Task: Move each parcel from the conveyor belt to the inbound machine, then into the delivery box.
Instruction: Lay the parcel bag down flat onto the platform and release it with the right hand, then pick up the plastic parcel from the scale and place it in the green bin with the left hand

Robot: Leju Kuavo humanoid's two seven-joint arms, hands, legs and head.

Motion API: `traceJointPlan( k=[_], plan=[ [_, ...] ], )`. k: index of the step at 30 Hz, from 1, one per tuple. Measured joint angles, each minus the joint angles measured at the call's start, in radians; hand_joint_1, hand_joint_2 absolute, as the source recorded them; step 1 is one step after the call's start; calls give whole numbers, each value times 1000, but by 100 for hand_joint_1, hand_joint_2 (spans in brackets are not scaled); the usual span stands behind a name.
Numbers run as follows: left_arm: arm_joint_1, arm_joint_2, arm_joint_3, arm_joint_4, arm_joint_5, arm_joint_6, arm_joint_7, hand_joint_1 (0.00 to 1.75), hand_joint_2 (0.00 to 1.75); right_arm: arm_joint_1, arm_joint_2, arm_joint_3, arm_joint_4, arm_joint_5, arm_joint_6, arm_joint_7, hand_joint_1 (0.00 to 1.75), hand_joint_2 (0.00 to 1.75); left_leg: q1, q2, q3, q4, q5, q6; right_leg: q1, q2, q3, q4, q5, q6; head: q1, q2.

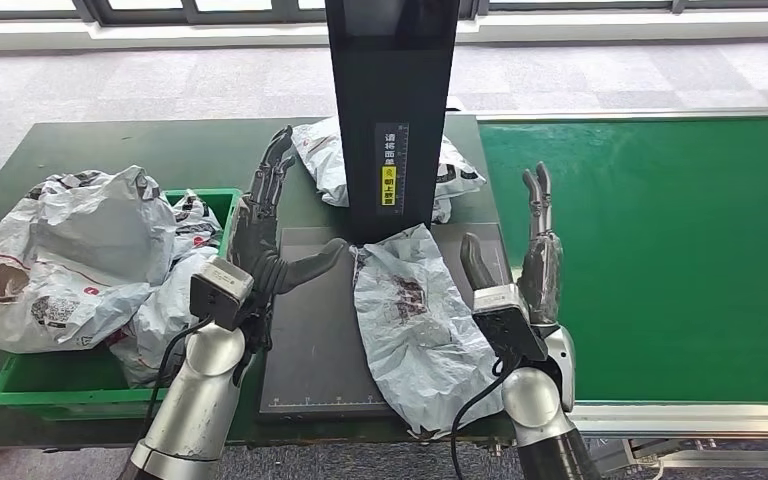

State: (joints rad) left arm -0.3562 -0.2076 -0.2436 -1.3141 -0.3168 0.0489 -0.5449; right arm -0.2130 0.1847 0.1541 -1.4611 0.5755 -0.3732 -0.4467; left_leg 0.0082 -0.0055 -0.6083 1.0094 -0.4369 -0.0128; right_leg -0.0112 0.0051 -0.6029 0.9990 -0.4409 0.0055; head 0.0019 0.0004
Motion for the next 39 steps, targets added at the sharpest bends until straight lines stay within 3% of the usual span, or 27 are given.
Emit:
traceJointPlan(
  k=[2, 6, 8, 13, 16, 20, 27, 39],
  plan=[
    [-2, 2, -8, 8, -37, -9, 19, 0, 175, -5, -3, 1, 12, 5, -11, 1, 0, 175, 0, -1, 0, 0, 0, 0, 0, 0, 0, 0, 0, 0, 0, 0],
    [-24, 11, -67, 79, -266, -55, 94, 0, 175, -4, -1, 1, 4, -49, -201, -128, 0, 175, 0, -4, 0, 0, 0, 1, 0, -3, 1, 0, 0, 0, 0, 0],
    [-29, 12, -94, 119, -311, -55, 96, 0, 175, -1, 0, 1, -10, -59, -237, -148, 0, 175, 0, -1, 0, 0, 0, 1, -1, 0, 1, 0, 0, 1, 0, 0],
    [-47, 12, -118, 177, -323, -52, 96, 0, 175, 8, 0, 1, -23, -62, -245, -151, 0, 175, -1, 0, 1, 0, 0, 1, -1, 1, 0, 0, 0, 1, 0, 0],
    [-55, 13, -127, 201, -350, -55, 112, 0, 175, 13, 7, -4, -36, -65, -288, -195, 0, 175, -1, 0, 1, 0, 0, 1, -1, 1, 0, 0, 0, 1, 0, 0],
    [-82, 12, -153, 264, -421, -56, 143, 0, 175, 26, 55, -47, -145, -26, -323, -250, 0, 175, -1, 0, 1, 0, 0, 1, -1, 0, 0, 0, 0, 1, 0, 0],
    [-149, -10, -199, 423, -504, -53, 152, 0, 175, 34, 118, -94, -311, 29, -327, -255, 0, 175, -2, 0, 1, 0, 0, 1, -2, 1, 0, 0, 0, 1, 0, 0],
    [-185, -37, -270, 586, -579, -60, 178, 0, 175, 36, 122, -108, -320, 35, -326, -254, 0, 175, -2, 0, 1, 0, 0, 1, -3, 1, 1, 0, 0, 1, 0, 0]
  ],
)
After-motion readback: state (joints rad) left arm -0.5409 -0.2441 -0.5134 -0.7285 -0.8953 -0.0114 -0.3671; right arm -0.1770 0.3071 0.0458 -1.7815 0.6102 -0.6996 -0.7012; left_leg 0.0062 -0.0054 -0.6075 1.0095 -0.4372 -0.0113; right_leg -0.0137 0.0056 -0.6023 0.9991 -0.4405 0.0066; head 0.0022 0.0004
